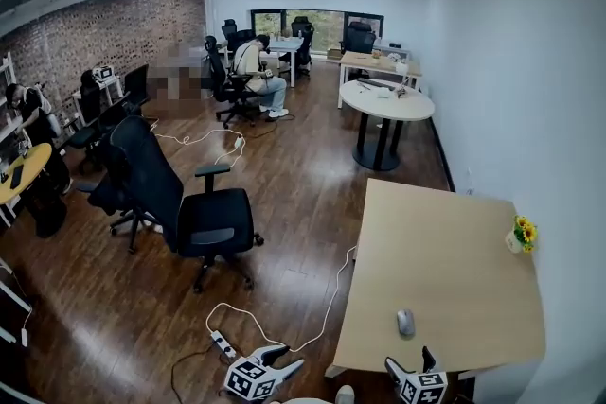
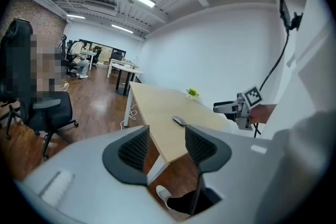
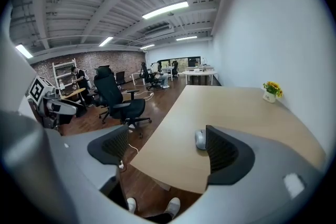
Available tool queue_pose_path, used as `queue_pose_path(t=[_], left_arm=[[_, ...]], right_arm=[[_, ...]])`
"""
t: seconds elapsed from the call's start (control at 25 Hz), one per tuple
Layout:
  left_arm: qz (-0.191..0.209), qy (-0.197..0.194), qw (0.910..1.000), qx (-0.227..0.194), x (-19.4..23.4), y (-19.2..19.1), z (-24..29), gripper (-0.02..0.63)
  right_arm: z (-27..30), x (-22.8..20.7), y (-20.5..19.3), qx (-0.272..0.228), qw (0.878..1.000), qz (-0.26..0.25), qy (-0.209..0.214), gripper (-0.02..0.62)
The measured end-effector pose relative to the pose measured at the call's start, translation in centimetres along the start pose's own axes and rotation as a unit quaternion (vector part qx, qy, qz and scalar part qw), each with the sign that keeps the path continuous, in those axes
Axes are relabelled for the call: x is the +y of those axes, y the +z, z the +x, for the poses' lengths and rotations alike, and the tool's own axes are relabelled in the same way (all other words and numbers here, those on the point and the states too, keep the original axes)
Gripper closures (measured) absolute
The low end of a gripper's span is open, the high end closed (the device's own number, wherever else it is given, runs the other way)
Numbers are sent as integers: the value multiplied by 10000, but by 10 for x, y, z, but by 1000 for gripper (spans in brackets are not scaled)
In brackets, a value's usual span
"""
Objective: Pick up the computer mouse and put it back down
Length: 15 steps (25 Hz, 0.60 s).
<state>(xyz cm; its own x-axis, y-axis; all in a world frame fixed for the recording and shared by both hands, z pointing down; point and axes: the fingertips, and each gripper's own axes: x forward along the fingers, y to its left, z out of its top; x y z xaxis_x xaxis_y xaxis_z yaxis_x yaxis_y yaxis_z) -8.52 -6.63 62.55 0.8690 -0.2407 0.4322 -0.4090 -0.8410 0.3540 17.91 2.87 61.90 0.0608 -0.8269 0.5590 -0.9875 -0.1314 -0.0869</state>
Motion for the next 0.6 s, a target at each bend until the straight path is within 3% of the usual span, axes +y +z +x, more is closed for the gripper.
queue_pose_path(t=[0.28,0.6], left_arm=[[25,-145,9999,29,-3,-7,-6,411],[-89,32,9999,-60,11,-14,-25,411]], right_arm=[[-14,35,-10,89,9999,46,127,131],[-1,52,2,130,9995,-134,236,133]])
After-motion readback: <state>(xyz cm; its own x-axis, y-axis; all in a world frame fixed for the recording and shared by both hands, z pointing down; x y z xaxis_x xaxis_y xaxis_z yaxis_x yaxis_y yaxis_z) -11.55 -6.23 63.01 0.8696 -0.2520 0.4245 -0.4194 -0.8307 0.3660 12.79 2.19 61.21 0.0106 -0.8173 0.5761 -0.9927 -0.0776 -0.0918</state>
